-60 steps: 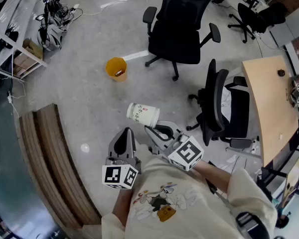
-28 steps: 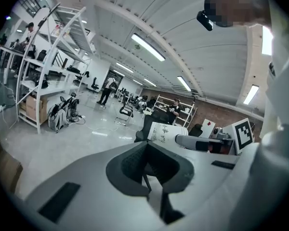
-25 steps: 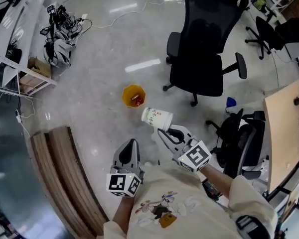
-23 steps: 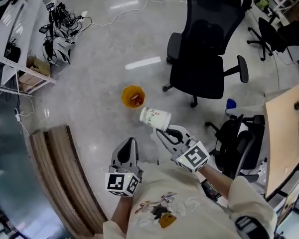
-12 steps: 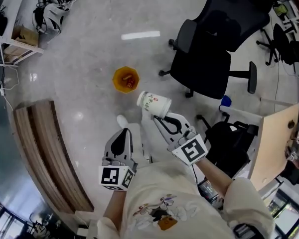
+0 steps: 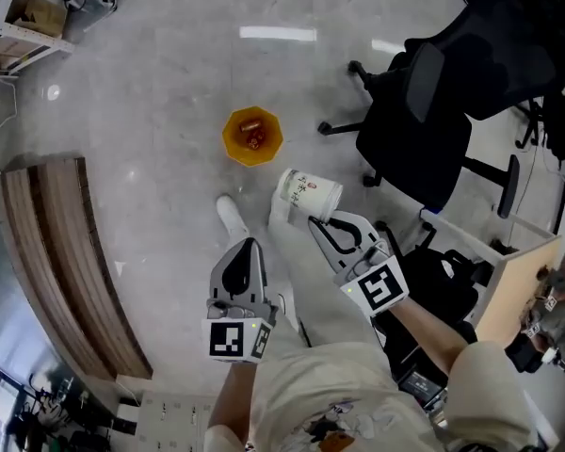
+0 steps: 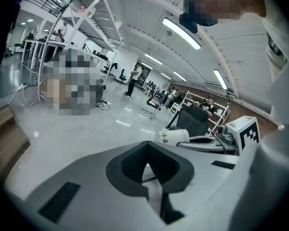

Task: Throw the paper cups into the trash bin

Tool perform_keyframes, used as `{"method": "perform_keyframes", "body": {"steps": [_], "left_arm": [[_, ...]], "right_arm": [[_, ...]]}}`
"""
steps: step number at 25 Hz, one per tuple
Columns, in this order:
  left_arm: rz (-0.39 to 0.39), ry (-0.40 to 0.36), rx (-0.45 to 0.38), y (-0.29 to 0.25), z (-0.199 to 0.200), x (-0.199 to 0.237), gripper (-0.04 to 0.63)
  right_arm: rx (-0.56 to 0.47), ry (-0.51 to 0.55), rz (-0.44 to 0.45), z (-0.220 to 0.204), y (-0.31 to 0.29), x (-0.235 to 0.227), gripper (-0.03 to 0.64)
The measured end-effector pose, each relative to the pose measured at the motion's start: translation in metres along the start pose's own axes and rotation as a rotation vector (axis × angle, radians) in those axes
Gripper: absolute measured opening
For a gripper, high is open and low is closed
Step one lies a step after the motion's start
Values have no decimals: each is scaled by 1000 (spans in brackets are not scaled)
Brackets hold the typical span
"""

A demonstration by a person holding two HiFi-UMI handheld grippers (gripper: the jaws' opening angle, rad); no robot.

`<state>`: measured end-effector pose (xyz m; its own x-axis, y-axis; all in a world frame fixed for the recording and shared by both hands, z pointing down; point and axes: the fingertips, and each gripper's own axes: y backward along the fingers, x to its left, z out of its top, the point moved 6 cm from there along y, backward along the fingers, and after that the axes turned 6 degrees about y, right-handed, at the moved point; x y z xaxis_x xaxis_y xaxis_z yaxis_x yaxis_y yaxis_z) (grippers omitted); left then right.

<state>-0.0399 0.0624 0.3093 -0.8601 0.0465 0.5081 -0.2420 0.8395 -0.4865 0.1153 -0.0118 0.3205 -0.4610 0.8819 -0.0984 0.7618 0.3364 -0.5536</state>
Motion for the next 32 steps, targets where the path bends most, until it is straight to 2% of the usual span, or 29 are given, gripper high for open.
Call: {"method": "perform_keyframes", "body": {"steps": [5, 12, 18, 22, 25, 32], "left_arm": [[42, 60, -16, -39, -25, 61, 6], [49, 83, 57, -91, -83, 128, 5], [43, 66, 72, -146, -120, 184, 5], [50, -12, 109, -173, -154, 205, 5], [47, -20, 136, -198, -178, 222, 5], [92, -63, 177, -251, -220, 261, 5]], "right_arm": [[71, 25, 17, -39, -70, -16, 31], [201, 21, 17, -116, -150, -21, 31], [236, 22, -10, -182, -225, -32, 31], [265, 34, -19, -220, -255, -33, 31], [300, 48, -23, -244, -278, -39, 31], [349, 111, -30, -293, -327, -57, 31]]}}
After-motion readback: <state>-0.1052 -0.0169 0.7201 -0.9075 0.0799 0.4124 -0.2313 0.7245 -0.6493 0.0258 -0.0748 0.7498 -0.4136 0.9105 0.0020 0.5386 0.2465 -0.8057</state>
